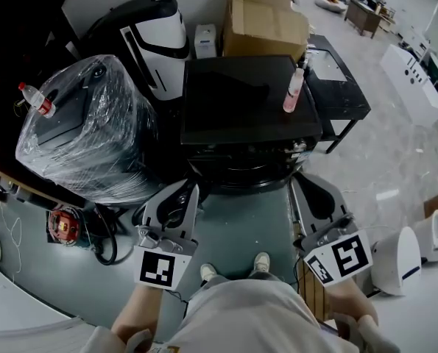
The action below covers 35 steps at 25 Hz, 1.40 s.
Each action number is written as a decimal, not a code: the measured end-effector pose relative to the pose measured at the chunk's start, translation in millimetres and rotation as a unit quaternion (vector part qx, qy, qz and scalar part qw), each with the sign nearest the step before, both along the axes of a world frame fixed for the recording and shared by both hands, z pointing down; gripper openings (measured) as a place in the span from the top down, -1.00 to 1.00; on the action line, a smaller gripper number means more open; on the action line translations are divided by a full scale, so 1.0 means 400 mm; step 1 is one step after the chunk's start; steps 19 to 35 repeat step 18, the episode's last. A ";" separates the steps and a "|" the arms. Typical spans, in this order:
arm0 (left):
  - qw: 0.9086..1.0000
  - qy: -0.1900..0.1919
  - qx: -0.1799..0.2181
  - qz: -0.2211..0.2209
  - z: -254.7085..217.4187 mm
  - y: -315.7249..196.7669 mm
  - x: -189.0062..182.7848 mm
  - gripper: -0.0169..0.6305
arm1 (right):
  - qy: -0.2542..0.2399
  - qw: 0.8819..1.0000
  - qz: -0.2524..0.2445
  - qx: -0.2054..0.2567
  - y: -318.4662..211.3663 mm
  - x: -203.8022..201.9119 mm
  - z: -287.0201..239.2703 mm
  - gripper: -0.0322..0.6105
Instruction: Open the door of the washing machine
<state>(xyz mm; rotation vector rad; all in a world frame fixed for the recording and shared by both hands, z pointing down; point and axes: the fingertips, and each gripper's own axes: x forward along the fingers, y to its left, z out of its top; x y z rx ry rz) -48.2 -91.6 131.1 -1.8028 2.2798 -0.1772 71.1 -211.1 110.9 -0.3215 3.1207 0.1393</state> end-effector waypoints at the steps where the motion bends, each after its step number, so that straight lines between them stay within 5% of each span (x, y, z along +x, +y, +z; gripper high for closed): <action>1: 1.000 0.003 0.000 0.000 0.001 -0.004 0.000 0.84 | 0.000 1.000 -0.001 -0.002 -0.002 -0.001 0.002 0.81; 35: 1.000 0.016 -0.007 -0.008 0.018 -0.021 -0.018 0.84 | 0.005 1.000 -0.005 -0.008 -0.021 -0.025 0.020 0.81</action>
